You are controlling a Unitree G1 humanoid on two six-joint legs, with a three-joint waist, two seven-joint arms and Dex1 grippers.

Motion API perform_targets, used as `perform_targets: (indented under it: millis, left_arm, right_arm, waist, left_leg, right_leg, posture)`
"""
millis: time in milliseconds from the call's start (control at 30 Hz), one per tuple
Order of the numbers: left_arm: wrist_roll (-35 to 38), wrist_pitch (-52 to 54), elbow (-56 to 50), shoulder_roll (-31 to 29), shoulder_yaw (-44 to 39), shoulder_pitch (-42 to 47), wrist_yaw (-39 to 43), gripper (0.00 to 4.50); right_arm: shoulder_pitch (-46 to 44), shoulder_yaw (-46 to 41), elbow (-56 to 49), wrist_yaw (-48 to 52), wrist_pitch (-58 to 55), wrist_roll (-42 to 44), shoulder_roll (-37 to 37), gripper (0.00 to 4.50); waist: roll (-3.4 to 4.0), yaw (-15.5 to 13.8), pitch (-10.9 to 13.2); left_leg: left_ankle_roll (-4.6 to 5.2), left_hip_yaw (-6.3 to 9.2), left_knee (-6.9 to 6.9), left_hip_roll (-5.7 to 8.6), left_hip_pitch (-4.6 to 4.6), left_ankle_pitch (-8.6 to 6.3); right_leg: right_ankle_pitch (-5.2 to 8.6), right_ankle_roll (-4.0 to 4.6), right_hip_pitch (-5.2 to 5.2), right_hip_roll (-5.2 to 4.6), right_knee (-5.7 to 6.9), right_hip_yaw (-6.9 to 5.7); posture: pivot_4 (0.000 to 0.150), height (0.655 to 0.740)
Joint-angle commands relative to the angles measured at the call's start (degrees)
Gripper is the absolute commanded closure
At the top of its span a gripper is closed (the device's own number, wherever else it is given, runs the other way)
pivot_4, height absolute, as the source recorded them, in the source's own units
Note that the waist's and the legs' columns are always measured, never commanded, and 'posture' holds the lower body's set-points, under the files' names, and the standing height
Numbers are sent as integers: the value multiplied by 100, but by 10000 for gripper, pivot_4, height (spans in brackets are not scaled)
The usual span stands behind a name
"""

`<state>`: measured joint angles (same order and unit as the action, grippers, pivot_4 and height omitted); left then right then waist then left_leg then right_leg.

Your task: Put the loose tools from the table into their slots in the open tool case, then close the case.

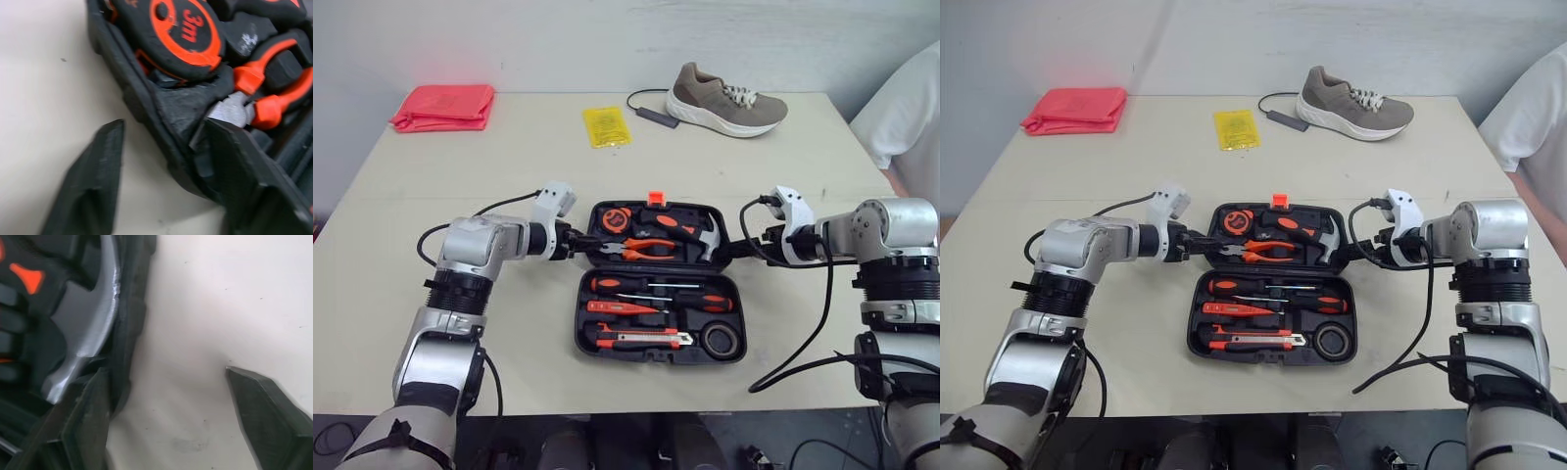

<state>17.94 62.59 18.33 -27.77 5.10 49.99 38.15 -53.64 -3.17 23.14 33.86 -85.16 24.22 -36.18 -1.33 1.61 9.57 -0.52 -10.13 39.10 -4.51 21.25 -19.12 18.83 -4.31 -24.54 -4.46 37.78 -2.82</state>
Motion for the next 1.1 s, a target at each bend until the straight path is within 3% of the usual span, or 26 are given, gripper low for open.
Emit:
perform_targets:
  millis: [33, 100, 133, 167, 367, 467, 633, 733, 967, 1100]
  left_arm:
    - [86, 193, -51, 65, -17, 1, 53, 37422]
    - [159, 275, -83, 106, -131, -1, 75, 44254]
    - [201, 311, -89, 139, -207, -6, 69, 45000]
    - [231, 311, -101, 160, -258, -17, 76, 45000]
    - [337, -308, -228, 488, -877, -155, -90, 45000]
    - [434, -1394, -515, 662, -1241, -364, 69, 45000]
    - [470, -2247, -794, 776, -1392, -610, 207, 45000]
    - [91, -4115, -834, 772, -1248, -1061, 598, 45000]
    - [-676, -7133, -206, 710, -1052, -1625, 693, 45000]
    - [-1096, -8445, 150, 607, -976, -1899, 483, 45000]
  right_arm:
    - [-45, -271, 249, -147, -104, 2, 136, 26399]
    - [-88, -537, 296, -225, -150, 39, 255, 36862]
    - [-91, -713, 276, -291, -106, 57, 341, 42329]
    - [-74, -881, 223, -356, -22, 76, 427, 44369]
    - [441, -1462, -913, -289, 770, 395, 764, 44369]
    - [1250, -1287, -2325, 229, 2101, 432, 731, 44369]
    - [2158, -772, -3265, 659, 3839, -18, 469, 44369]
    - [2750, -652, -3205, 463, 5358, -654, 482, 44369]
    - [3753, -185, -2089, 235, 9234, -2193, 180, 44369]
    - [4089, -51, -1489, -274, 10815, -2876, 72, 44369]
  waist:
    - [-1, -16, -7]
    - [-1, -21, -8]
    - [-3, -15, -10]
    - [-4, -10, -11]
    - [-4, 0, -10]
    - [1, -10, -4]
    - [11, -6, 8]
    - [11, 3, 8]
    - [9, -6, 10]
    - [9, -6, 10]
  left_leg:
    - [-1, 1, 0, -1, -3, 0]
    - [3, 5, 1, 2, -5, 3]
    - [4, 6, 1, 2, -4, 4]
    - [4, 6, 1, 2, -4, 4]
    - [1, 5, 0, 1, 0, 5]
    - [0, 6, -2, 2, 8, 5]
    - [-2, -6, -9, 32, 29, 5]
    - [-2, -6, -13, 34, 24, 5]
    - [0, -11, -13, 38, 21, 6]
    - [1, -9, -15, 38, 2, 6]
  right_leg:
    - [0, 0, 4, 0, 0, -2]
    - [-1, -3, 10, -5, 0, -2]
    - [-2, -4, 9, -5, 0, -1]
    - [-2, -4, 10, -6, 0, 0]
    - [-3, -6, 7, -5, 2, 0]
    - [-4, -8, 0, -4, -3, 1]
    - [-8, -14, -26, 1, -5, 1]
    - [-8, -14, -22, 1, -14, 2]
    - [-8, -15, -19, 1, -19, 3]
    - [-9, -16, 1, -1, -23, 2]
  posture:
    - [1500, 7400]
    - [1500, 7400]
    - [1500, 7400]
    - [1500, 7400]
    - [1500, 7400]
    - [1500, 7400]
    - [1500, 7400]
    - [1500, 7400]
    - [1500, 7400]
    - [1500, 7400]
